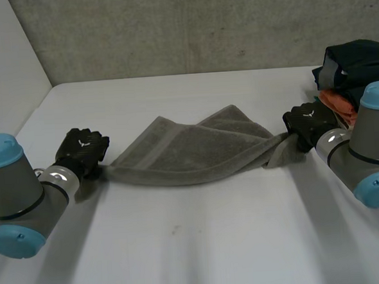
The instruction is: Fold the laundry.
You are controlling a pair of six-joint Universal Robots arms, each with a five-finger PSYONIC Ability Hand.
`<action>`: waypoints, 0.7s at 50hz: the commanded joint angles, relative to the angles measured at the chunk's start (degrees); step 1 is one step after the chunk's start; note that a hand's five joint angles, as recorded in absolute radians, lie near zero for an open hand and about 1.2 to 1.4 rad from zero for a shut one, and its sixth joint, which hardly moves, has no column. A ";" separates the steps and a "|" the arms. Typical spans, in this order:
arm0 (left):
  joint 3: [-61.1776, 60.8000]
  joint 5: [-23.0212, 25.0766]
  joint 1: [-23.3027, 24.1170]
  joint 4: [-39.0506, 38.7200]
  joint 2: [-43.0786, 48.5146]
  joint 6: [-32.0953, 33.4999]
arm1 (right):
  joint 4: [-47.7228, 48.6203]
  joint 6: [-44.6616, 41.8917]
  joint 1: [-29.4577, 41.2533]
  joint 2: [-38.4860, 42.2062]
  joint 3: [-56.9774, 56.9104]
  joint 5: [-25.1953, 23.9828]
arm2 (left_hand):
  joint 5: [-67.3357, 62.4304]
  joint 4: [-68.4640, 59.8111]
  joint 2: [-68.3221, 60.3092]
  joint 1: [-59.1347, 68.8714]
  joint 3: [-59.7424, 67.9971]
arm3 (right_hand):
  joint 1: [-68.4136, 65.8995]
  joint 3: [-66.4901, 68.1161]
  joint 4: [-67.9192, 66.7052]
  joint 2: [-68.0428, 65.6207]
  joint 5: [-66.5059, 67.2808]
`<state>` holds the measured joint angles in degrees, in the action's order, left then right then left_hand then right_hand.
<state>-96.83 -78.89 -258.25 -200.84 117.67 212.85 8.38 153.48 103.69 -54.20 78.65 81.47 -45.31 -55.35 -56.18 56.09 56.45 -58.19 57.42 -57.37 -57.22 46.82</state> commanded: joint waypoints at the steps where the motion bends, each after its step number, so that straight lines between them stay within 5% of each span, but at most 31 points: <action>1: 0.15 -0.66 3.80 5.37 -4.72 2.13 | 0.51 3.41 -2.09 -1.69 2.91 -4.29 | -24.69 -24.65 -23.82 23.91 23.55 | -21.81 22.58 -22.63 -22.78 23.18; 12: 1.55 -0.48 4.77 9.85 -19.21 -1.47 | -3.10 2.09 -2.71 -12.49 2.83 -4.03 | -24.69 -24.65 -23.82 23.91 23.55 | -21.81 22.58 -22.63 -22.78 23.18; 20: 10.87 0.49 4.51 18.11 -35.74 -10.34 | -8.89 2.79 -3.67 -24.29 -9.99 -3.68 | -24.69 -24.65 -23.82 23.91 23.55 | -21.81 22.58 -22.63 -22.78 23.18; 26: 16.05 -0.48 4.16 20.92 -33.49 -15.45 | -12.06 5.60 -2.98 -13.78 -25.44 -3.42 | -24.69 -24.65 -23.82 23.91 23.55 | -21.81 22.58 -22.63 -22.78 23.18; 35: 17.03 -3.11 6.79 21.02 -18.63 -12.12 | -9.88 1.66 3.09 6.99 -35.58 -1.57 | -24.69 -24.65 -23.82 23.91 23.55 | -21.81 22.58 -22.63 -22.78 23.18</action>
<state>-79.78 -80.09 -253.49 -179.45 88.62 197.96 -4.30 158.31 102.92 -60.53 47.87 78.81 -56.22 -68.85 -68.56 66.69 68.21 -64.56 68.01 -68.68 -67.25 56.14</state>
